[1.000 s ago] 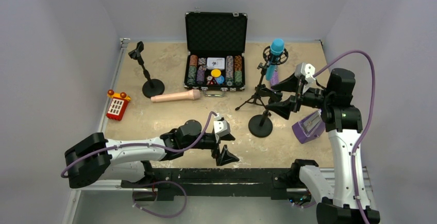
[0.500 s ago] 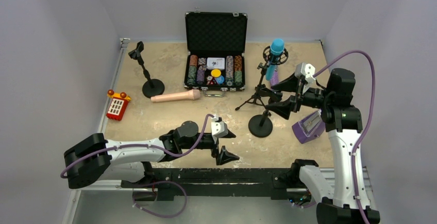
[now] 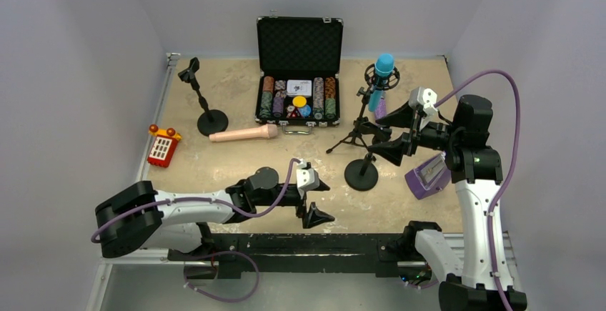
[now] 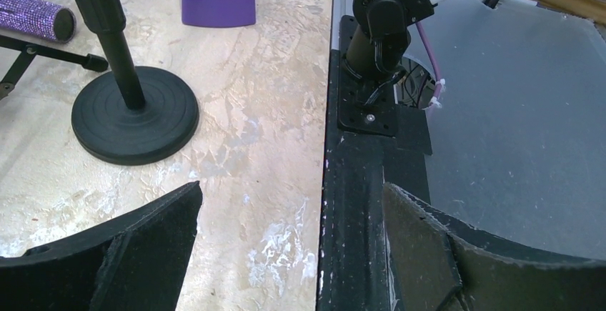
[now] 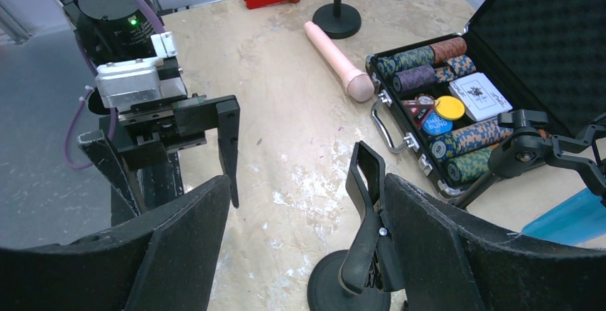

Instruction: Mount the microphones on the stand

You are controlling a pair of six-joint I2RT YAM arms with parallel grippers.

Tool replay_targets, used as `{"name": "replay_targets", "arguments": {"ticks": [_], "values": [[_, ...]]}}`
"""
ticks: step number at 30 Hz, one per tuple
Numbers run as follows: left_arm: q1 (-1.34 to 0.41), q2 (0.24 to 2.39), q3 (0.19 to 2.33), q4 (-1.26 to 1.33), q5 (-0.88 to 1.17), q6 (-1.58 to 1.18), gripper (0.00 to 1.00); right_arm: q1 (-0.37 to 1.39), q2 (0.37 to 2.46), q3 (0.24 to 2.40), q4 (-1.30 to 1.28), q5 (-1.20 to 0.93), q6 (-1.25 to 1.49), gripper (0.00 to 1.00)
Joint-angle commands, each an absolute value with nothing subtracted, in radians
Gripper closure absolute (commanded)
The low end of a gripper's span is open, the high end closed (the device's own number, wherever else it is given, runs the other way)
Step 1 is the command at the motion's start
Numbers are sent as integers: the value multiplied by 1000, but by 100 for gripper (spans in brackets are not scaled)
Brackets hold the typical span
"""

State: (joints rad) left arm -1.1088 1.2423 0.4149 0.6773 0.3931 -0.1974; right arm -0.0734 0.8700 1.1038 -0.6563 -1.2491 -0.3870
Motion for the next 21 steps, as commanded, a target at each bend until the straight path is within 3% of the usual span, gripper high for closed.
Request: {"name": "replay_targets", "arguments": {"ticks": [1,21], "values": [[-1114,1262,470,766,425,-173,1,-78,859,1104,-632,-1271,-402,18],[-1127,1399,572,844,446,-154,1,-78,876,1129,-647,-1269,-405,18]]}}
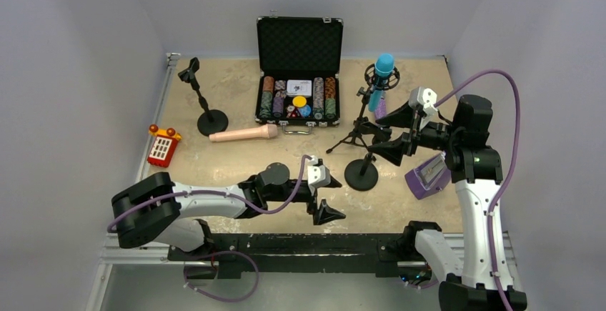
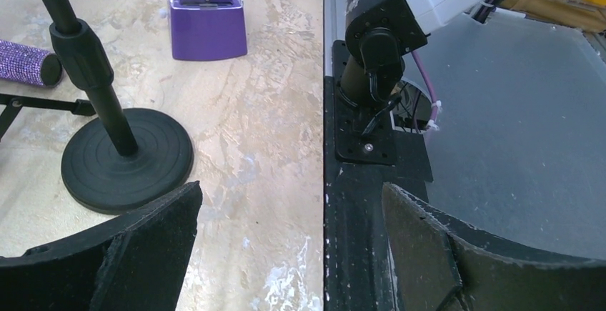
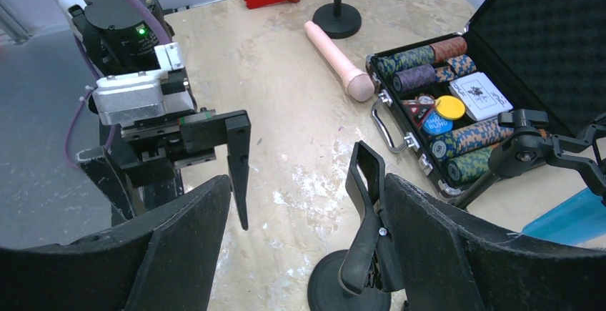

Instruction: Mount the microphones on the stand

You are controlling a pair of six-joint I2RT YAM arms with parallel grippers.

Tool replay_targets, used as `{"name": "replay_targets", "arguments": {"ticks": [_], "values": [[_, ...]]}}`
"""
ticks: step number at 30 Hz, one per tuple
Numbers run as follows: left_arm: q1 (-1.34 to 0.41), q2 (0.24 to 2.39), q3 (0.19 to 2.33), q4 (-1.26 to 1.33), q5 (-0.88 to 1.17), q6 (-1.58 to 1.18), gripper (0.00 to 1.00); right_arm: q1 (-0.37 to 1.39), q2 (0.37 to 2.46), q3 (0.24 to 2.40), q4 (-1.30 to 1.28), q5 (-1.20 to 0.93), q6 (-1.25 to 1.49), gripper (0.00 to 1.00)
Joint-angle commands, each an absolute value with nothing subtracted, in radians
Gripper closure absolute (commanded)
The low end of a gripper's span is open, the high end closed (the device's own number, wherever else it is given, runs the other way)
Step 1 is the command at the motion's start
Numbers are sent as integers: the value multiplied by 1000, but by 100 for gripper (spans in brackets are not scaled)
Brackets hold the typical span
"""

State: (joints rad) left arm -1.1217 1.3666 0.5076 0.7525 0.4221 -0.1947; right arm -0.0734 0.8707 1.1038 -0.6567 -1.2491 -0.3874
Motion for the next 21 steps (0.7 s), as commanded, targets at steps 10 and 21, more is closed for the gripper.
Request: {"name": "replay_targets", "arguments": {"ticks": [10,21], "values": [[-1124,1549,740,862,269,-90,1,-122,877,1184,-632,-1347,-296,18],[-1072,1656,892,858,140,-105,8,-209,899,1327,-667,-1355,-228,18]]}}
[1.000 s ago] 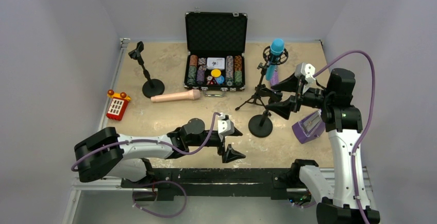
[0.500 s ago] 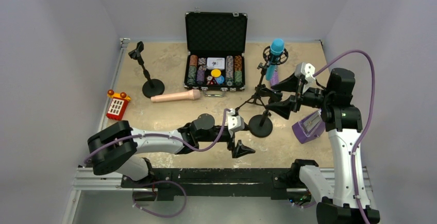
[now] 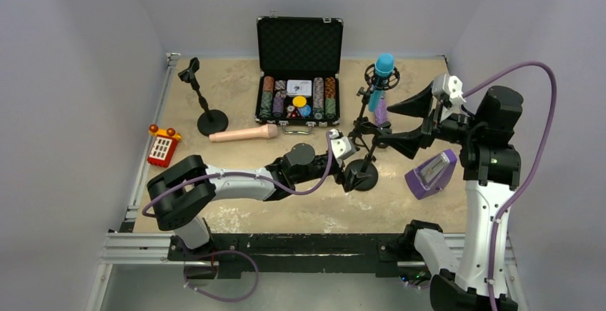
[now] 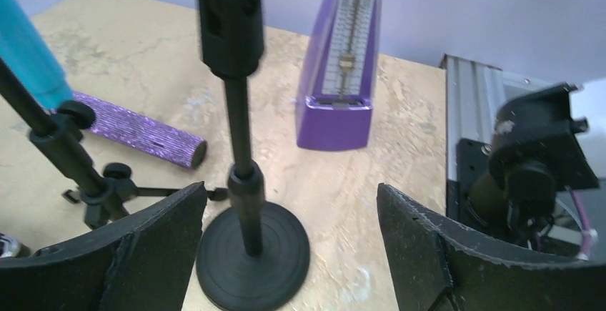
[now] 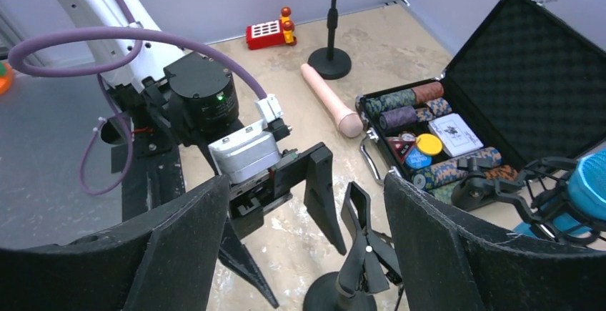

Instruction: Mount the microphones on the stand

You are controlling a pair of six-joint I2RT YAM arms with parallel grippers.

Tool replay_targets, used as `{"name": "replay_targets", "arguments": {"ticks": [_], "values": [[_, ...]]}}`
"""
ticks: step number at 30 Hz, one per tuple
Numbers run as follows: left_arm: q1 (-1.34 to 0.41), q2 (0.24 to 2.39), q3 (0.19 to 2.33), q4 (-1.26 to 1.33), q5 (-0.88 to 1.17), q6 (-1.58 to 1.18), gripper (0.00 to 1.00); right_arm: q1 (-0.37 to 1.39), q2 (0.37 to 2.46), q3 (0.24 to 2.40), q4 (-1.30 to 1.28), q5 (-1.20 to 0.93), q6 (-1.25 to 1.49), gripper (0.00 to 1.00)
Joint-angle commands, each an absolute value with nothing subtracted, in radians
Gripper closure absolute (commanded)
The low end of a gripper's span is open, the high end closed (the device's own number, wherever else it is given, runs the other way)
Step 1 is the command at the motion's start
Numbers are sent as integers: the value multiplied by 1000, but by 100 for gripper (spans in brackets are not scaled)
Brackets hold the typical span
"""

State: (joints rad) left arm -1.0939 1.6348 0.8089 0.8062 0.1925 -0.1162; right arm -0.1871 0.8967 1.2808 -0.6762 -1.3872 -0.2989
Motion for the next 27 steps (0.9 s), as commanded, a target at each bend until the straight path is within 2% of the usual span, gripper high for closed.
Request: {"name": "replay_targets", "arguments": {"ticks": [1,14,19,22,24,27], "values": [[-1067,1666,906,846,143,-106,11,-215,899,1326,-652,-1324,-213,18],[-1051,1808,1062,809,182,-98,35,-235,890,1262,-568,-1297,-147,18],[-1051,1832,1096,790,187,-83,56,-236,889,1250,-562,-1301,-147,18],[-1049,1837,1097,790,178,-78,86,-237,887,1247,-561,-1304,-148,18],[-1048,1827,1085,795,181,-77,100,-237,887,1246,-562,-1304,-150,18],[-1048,1778,1032,816,180,-84,100,-237,885,1241,-573,-1300,-166,18]]}}
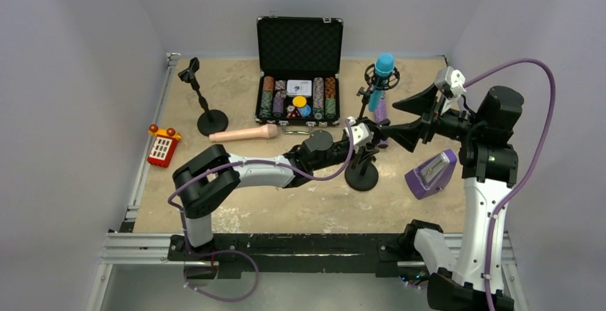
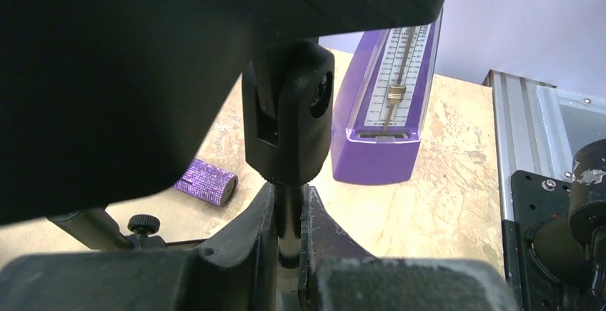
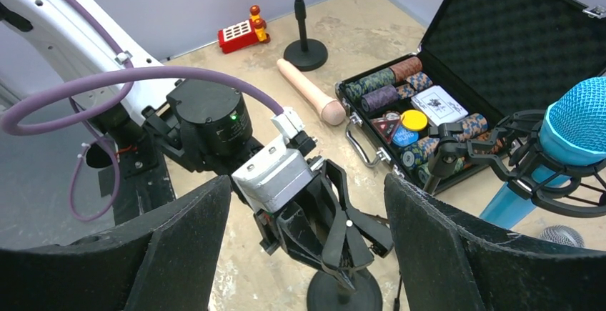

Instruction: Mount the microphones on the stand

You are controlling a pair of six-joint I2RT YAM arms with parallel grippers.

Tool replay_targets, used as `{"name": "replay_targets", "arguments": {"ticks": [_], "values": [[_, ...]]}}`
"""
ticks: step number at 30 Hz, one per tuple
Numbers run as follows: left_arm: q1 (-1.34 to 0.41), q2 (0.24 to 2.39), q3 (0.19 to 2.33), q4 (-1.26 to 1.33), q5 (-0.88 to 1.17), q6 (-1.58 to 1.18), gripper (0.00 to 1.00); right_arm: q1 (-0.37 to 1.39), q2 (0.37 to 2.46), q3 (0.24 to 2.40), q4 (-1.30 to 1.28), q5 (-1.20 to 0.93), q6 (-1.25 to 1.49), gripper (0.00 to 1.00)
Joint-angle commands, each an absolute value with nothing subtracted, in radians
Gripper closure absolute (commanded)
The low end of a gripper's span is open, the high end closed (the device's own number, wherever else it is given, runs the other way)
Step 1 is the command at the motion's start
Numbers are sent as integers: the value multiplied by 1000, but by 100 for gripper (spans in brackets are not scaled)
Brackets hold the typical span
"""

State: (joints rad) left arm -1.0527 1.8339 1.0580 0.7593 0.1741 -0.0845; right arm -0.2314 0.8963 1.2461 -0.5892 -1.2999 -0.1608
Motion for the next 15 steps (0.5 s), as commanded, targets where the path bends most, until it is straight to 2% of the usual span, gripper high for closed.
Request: {"name": "replay_targets", "arguments": {"ticks": [1,15], "values": [[-1046,1751,1004,824,176,-91,100,-237,885,1239,-577,-1298,-174,18],[-940,1170,496,612,64,-142,100,-235,906,1207,-640,-1315,-315,18]]}}
